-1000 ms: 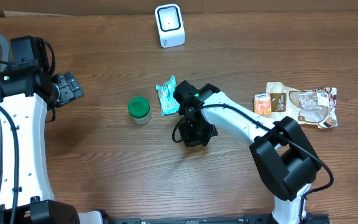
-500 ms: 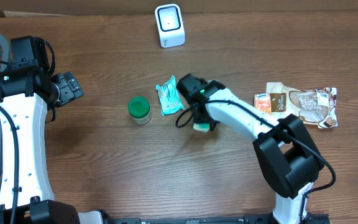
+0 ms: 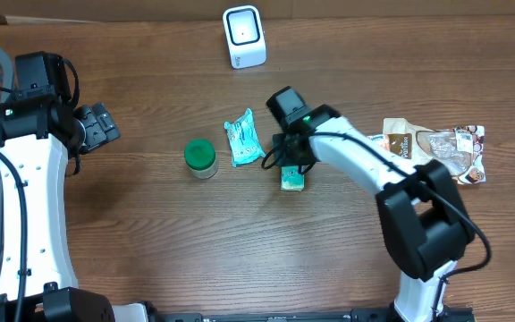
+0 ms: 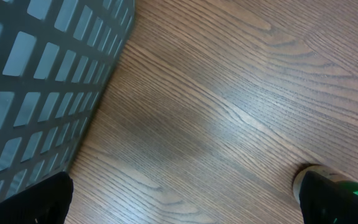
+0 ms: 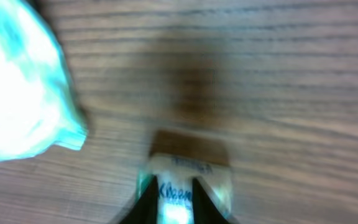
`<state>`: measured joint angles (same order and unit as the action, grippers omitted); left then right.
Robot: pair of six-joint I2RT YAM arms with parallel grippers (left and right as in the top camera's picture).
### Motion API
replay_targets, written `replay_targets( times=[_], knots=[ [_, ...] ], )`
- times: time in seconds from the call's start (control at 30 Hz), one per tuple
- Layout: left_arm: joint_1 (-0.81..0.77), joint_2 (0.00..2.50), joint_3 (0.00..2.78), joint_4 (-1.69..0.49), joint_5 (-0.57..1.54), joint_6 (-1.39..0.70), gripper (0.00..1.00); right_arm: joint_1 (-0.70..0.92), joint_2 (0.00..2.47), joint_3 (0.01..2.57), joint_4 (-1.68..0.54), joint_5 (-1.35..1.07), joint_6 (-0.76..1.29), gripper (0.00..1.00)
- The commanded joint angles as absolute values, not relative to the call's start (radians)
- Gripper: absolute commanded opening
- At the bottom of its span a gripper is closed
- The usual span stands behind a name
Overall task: Scan the item barcode
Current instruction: 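Lift the light-blue tissue pack upright with the right gripper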
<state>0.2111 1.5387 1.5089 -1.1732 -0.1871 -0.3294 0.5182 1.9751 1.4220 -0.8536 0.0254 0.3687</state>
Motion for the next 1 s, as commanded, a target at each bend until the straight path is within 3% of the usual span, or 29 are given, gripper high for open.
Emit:
replay_targets(
  times=[0.0, 0.03, 0.1, 0.2, 0.3, 0.4, 0.7, 0.97],
  knots=[
    [0.209, 1.538, 1.507, -1.171, -0.183, -0.31, 1.0, 0.456, 1.809, 1.494, -0.896, -0.149, 0.341, 0.37],
    [0.209, 1.538, 1.507, -1.171, -0.183, -0.31, 1.0, 0.436, 1.768, 1.494, -0.941, -0.183, 0.34, 0.5],
    [0.209, 1.538, 1.507, -1.171, -0.183, -0.31, 0.99, 0.418, 1.744, 1.494, -1.007, -0.191, 0.352, 0.57],
    [0.209, 1.538, 1.507, -1.171, -0.183, -0.31, 1.0, 0.398, 1.742, 1.485, -1.1, -0.215, 0.373, 0.59],
    [0.209, 1.538, 1.507, -1.171, -0.183, -0.31, 1.0, 0.4, 1.745, 1.349, -1.034, -0.31, 0.411, 0.53],
    [0.209, 1.538, 1.507, -1.171, -0.183, -0.31, 1.0, 0.4, 1.745, 1.188, -0.876, -0.345, 0.508, 0.4],
    [0.209, 1.538, 1.507, -1.171, -0.183, -0.31, 1.0, 0.4, 1.745, 0.976, -0.582, -0.388, 0.604, 0.33],
    [0.209, 1.538, 1.507, -1.171, -0.183, -0.31, 0.99, 0.4, 1.78, 0.92, -0.485, -0.384, 0.638, 0.3]
  ],
)
